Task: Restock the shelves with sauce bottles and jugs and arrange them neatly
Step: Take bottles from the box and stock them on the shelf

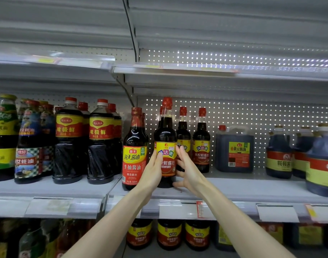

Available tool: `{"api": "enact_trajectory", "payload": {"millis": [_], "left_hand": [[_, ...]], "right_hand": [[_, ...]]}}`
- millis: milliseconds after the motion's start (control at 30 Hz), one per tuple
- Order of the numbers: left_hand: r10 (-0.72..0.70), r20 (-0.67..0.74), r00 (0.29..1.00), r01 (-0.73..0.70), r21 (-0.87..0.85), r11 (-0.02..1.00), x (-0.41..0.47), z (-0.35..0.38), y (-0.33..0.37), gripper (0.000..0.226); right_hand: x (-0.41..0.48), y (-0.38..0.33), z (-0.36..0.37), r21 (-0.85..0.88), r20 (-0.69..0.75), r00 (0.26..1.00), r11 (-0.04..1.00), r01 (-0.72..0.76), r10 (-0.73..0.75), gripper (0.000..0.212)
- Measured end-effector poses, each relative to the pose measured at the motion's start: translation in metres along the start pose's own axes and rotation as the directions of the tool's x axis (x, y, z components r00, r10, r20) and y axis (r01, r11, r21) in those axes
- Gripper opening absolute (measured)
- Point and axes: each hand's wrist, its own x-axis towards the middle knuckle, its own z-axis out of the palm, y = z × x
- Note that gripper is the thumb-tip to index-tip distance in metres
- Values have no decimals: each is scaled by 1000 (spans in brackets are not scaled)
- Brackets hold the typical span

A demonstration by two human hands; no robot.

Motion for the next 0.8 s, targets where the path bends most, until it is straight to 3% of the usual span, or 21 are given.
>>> {"api": "enact_trajectory", "payload": {"millis": [367, 500, 667, 800], "left_hand": [[-1, 5, 1000, 1, -6, 1000, 10, 5, -8, 54], [-25, -9, 1000, 24, -88, 996, 15, 6, -8, 52], [-62, -33, 998, 55, -176, 983, 17, 8, -4, 28], [-76, -33, 997, 66, -219, 973, 19, 7, -4, 22]], "right_hand": [[4, 2, 3, -9, 14, 1000, 1000, 12, -12, 58], [7, 2, 3, 2, 7, 1000, 1000, 7, -7, 57], [12, 4, 4, 11, -5, 1000, 1000, 3, -3, 58], [15, 5, 5, 12, -12, 1000, 1000, 1, -1, 58]]}}
